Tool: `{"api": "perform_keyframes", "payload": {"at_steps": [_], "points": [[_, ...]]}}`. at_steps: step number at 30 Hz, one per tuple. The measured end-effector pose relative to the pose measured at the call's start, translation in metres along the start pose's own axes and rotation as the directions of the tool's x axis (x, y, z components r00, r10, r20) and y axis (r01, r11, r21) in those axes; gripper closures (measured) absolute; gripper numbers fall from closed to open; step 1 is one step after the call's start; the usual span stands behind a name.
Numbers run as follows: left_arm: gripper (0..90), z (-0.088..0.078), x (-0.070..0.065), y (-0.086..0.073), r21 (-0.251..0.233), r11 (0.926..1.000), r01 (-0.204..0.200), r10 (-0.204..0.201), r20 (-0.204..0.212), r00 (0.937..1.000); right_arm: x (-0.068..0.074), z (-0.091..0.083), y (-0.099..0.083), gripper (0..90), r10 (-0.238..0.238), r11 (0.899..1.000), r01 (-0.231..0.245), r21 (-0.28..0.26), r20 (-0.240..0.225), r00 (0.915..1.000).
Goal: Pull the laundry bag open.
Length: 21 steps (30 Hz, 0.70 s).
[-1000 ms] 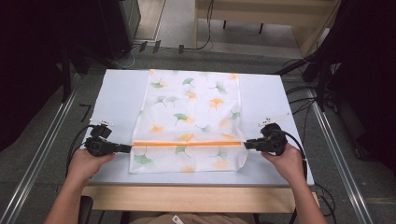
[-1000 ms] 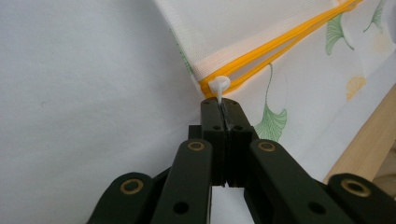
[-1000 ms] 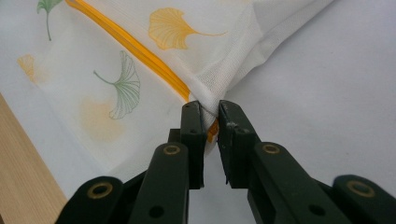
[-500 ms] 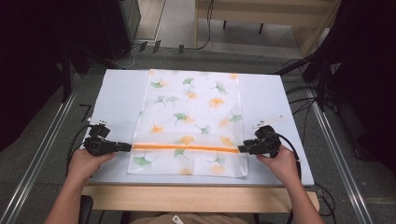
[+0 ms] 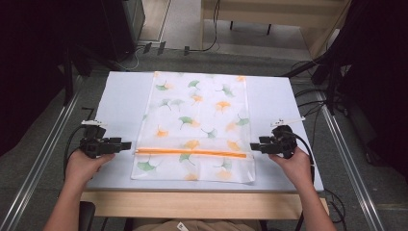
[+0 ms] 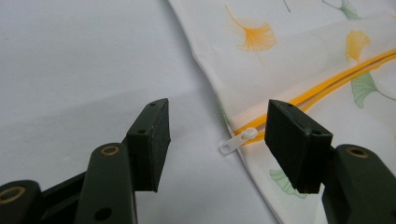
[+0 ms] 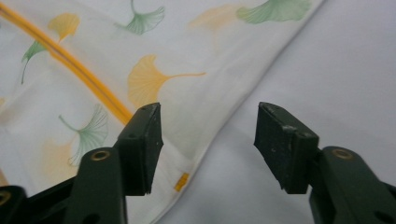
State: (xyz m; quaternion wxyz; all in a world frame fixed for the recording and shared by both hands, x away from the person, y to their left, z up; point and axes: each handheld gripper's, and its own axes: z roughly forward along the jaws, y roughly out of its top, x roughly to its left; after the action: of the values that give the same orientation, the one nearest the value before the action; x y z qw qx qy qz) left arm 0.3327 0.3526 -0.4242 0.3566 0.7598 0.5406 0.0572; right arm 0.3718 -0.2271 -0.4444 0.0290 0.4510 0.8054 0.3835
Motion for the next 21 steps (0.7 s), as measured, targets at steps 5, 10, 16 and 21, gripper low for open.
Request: {"api": "perform_keyframes", "payload": {"at_steps": [5, 10, 16, 21], "points": [[38.3, -0.003, 0.006, 0.000, -0.035, 0.9994, 0.007, -0.008, -0.017, 0.9998, -0.019, -0.005, -0.008, 29.9, 0.028, 0.999, -0.025, -0.047, 0.072, 0.9970], [38.6, -0.003, 0.014, 0.005, -0.087, 0.9960, -0.021, 0.014, -0.078, 0.9969, -0.032, -0.007, -0.012, 27.3, 0.046, 0.997, -0.039, -0.069, 0.105, 0.9934], [36.3, 0.003, 0.023, 0.005, -0.055, 0.9985, -0.006, 0.001, -0.094, 0.9956, -0.047, -0.012, -0.017, 24.8, 0.084, 0.992, -0.068, -0.103, 0.160, 0.9836], [36.4, 0.006, 0.022, 0.004, -0.020, 0.9997, -0.013, 0.010, -0.127, 0.9918, -0.047, -0.012, -0.018, 24.9, 0.073, 0.994, -0.059, -0.094, 0.155, 0.9851]]}}
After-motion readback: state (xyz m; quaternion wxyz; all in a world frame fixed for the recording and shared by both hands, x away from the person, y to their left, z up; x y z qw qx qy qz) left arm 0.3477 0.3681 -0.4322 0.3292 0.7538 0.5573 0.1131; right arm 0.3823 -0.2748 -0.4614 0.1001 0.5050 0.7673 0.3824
